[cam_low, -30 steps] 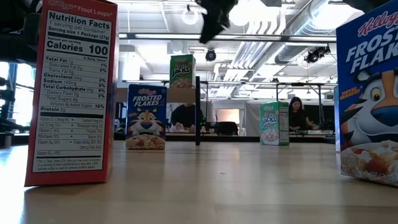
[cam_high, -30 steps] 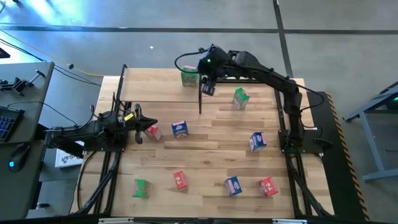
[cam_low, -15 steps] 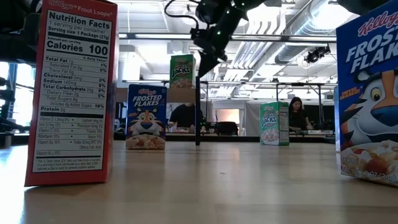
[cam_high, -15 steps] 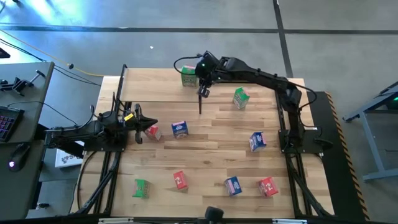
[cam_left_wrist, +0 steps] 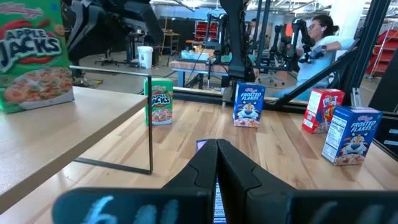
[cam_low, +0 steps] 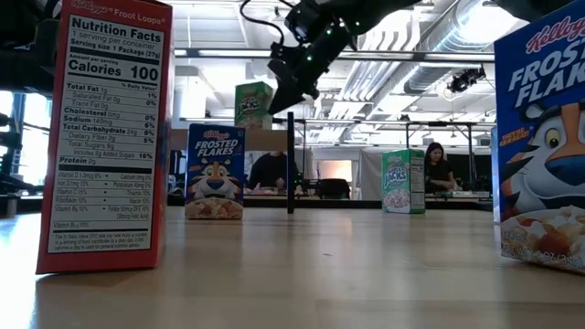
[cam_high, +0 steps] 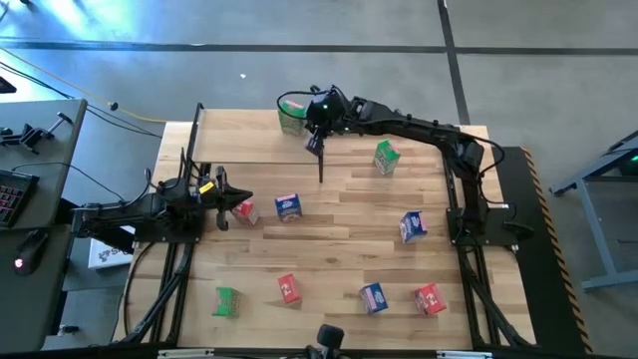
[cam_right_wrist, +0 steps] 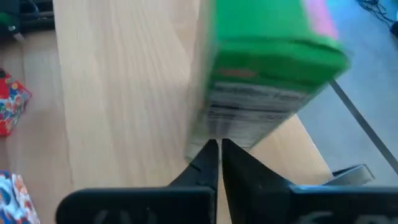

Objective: Stack cereal on shelf
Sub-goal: Put the middle green cereal box on the shelf

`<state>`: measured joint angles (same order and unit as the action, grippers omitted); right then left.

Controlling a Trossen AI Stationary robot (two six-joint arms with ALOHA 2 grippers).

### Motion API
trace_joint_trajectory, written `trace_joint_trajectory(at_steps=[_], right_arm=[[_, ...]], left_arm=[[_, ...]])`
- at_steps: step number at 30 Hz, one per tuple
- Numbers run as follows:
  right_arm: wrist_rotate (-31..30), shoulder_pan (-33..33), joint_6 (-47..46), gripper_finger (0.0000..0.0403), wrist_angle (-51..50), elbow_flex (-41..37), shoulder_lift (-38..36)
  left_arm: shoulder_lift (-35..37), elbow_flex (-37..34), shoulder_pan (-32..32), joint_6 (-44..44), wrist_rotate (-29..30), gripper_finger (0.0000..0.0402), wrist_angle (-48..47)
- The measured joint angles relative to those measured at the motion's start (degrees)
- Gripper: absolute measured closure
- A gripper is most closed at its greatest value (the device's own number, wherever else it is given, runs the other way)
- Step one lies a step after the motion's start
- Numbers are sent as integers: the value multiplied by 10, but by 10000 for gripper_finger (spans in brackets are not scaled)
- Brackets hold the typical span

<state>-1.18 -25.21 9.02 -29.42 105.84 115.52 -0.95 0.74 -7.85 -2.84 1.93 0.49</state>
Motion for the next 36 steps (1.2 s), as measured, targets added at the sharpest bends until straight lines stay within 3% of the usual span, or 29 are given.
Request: trace_joint_trajectory(at_steps=[7,12,19,22,29,36], right_arm=[[8,1,32,403,4,-6,-2],[-23,25,90,403,-22,-7,-39],[-16,54,58,403,128,-151,-91],[-23,84,36,403,206,-178,-98],[-105,111,21,403,285,-141,-44],[-155,99,28,403,281,-65,33]], left_arm=[[0,0,0,0,0,398,0],[0,0,0,0,0,398,0],[0,0,0,0,0,398,0],[0,0,0,0,0,398,0],[0,0,0,9,1,398,1],[0,0,0,9,2,398,1]])
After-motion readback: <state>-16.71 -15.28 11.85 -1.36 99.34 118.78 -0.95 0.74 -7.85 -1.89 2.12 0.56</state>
